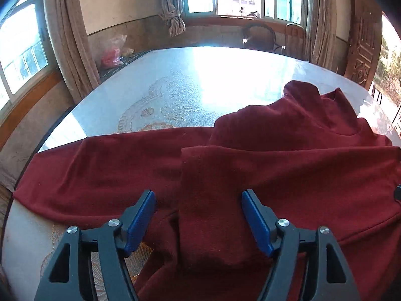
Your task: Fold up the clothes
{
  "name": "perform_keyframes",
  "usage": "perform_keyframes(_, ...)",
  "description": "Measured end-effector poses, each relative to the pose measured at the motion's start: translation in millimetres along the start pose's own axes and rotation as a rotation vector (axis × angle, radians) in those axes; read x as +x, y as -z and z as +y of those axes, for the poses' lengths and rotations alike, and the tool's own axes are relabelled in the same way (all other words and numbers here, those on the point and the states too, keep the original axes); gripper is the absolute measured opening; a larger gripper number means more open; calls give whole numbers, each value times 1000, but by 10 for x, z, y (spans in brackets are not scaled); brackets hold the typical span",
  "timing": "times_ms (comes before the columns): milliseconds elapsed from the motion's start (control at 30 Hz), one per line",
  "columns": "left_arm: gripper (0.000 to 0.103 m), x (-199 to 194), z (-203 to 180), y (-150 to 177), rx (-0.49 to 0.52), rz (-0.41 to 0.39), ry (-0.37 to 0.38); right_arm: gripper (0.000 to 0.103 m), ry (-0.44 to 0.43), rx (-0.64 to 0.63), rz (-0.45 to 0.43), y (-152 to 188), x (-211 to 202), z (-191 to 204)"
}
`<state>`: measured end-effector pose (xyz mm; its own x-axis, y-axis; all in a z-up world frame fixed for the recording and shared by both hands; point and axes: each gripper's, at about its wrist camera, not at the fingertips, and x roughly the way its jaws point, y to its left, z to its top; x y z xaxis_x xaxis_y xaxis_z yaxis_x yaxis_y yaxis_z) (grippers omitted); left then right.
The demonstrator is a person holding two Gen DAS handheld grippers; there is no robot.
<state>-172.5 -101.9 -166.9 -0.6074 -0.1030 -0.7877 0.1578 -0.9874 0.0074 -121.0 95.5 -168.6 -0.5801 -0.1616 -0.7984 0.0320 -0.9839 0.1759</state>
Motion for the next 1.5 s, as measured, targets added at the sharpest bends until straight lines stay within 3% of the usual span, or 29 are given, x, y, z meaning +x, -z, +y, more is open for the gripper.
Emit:
perform_keyframes(67,77,8,18,-2,-8,2,1,9,-3,84,-21,29,-55,-219)
perform_keyframes(100,77,4,-2,-4,0,0,-8,14,-13,92,-36,5,-90,-213)
perform_keyframes(233,82,5,-50,-9,9,-2,-41,18,-72,12,-105,-197,-211,116)
perform_keyframes(367,86,19,-1,-10,-14,6,-30,18,-153,-100,-52,-497,157,534)
perform_keyframes(500,88,23,55,11,-32,13,-20,18,-104,-115,44,-540,532,545)
perform_keyframes(667,90,23,54,33,-32,15,-22,16,29,84,-55,-535,413,-14)
perform_keyframes(733,90,21,56,40,-32,15,-26,20,80,82,-71,-507,266,2)
perform_keyframes(767,91,19,59,43,-32,16,-29,29,102,51,-85,-484,186,86)
perform_keyframes(867,92,18,65,44,-34,17,-31,42,-45,5,-136,-338,-51,403)
perform_keyframes(967,92,8,58,42,-34,17,-31,44,-135,-69,-74,-195,-16,774)
perform_keyframes(1133,92,-3,74,47,-39,17,-25,43,-91,-197,42,42,206,1036)
perform_keyframes(1200,92,-6,90,46,-40,18,-24,44,-71,-183,24,87,150,928)
perform_keyframes(1333,92,-13,111,49,-40,18,-23,44,59,-57,6,40,89,523)
perform_keyframes(1500,92,-10,107,57,-41,18,-22,44,-21,46,-54,-77,-90,549)
